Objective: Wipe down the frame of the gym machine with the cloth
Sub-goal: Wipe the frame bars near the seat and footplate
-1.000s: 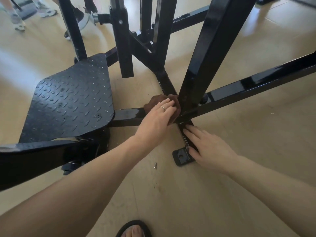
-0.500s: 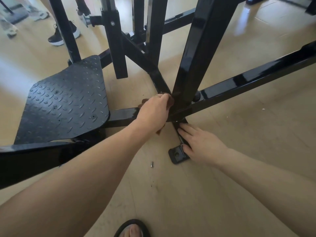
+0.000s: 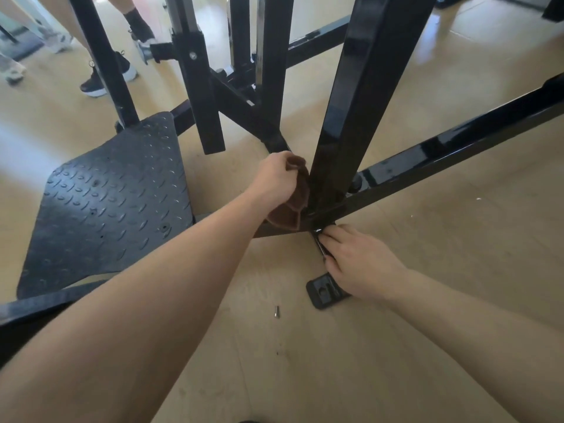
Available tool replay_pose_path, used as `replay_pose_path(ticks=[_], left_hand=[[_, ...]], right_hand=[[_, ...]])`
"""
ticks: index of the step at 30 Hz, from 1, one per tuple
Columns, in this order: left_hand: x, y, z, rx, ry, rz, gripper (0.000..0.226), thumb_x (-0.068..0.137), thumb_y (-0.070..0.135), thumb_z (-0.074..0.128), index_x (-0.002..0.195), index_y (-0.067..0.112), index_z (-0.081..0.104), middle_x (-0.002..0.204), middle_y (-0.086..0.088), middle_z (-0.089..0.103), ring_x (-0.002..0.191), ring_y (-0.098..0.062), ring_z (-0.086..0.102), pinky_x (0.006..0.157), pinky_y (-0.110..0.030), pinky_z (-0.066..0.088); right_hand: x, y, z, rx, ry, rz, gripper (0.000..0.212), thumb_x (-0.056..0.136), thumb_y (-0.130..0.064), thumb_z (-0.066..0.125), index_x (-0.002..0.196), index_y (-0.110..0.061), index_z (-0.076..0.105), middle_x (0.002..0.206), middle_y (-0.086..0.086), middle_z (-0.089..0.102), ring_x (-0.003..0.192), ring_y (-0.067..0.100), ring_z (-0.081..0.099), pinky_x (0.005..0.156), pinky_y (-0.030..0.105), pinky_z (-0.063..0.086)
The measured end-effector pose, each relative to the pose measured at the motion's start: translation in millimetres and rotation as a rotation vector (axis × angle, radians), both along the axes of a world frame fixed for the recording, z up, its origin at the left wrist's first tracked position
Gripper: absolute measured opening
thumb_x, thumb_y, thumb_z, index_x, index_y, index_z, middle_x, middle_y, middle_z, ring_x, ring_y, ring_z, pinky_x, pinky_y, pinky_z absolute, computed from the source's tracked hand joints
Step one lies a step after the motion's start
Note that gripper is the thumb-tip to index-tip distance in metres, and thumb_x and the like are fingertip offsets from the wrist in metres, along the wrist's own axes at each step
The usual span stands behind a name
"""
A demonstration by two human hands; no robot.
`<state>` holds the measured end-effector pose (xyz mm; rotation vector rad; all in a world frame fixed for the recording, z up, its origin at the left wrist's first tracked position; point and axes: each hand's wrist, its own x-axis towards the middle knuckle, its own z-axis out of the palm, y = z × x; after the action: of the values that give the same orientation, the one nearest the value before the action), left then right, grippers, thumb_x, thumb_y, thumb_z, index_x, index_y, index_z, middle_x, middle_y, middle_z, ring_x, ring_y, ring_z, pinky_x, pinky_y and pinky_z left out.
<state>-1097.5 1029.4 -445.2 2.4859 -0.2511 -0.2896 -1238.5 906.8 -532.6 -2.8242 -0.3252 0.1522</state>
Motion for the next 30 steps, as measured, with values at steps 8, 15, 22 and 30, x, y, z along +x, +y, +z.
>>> replay_pose_path(ticks=[8, 15, 22, 30], left_hand=[[33, -13, -29, -0.063, -0.088, 0.088, 0.027, 0.106, 0.014, 0.05, 0.13, 0.018, 0.06, 0.124, 0.0, 0.062, 0.111, -0.019, 0.062, 0.089, -0.026, 0.055], [35, -2, -28, 0.06, 0.402, -0.217, 0.044, 0.112, 0.039, 0.024, 0.128, 0.017, 0.058, 0.12, 0.0, 0.063, 0.112, -0.018, 0.057, 0.103, -0.032, 0.039], [51, 3, -61, 0.141, 0.297, -0.282, 0.046, 0.106, 0.018, 0.051, 0.151, 0.024, 0.047, 0.161, 0.008, 0.034, 0.142, -0.024, 0.042, 0.117, -0.045, 0.041], [82, 8, -84, 0.094, 0.218, -0.341, 0.043, 0.1, 0.01, 0.057, 0.139, 0.027, 0.062, 0.158, 0.014, 0.037, 0.144, -0.022, 0.04, 0.116, -0.043, 0.042]], right_hand=[[-2, -2, -12, 0.067, -0.086, -0.04, 0.05, 0.098, -0.034, 0.037, 0.133, -0.012, 0.065, 0.131, 0.002, 0.062, 0.12, 0.02, 0.059, 0.096, 0.034, 0.056], [-9, 12, -21, -0.107, -0.155, -0.05, 0.058, 0.098, -0.043, 0.043, 0.134, -0.002, 0.064, 0.133, 0.014, 0.064, 0.124, 0.031, 0.059, 0.108, 0.041, 0.048], [-2, 34, -13, -0.176, -0.113, -0.115, 0.045, 0.097, -0.04, 0.062, 0.125, -0.005, 0.068, 0.13, 0.017, 0.062, 0.123, 0.034, 0.058, 0.107, 0.044, 0.048], [4, 37, -29, -0.245, -0.167, -0.102, 0.032, 0.084, -0.025, 0.074, 0.108, -0.004, 0.067, 0.122, 0.022, 0.06, 0.116, 0.042, 0.057, 0.106, 0.051, 0.048]])
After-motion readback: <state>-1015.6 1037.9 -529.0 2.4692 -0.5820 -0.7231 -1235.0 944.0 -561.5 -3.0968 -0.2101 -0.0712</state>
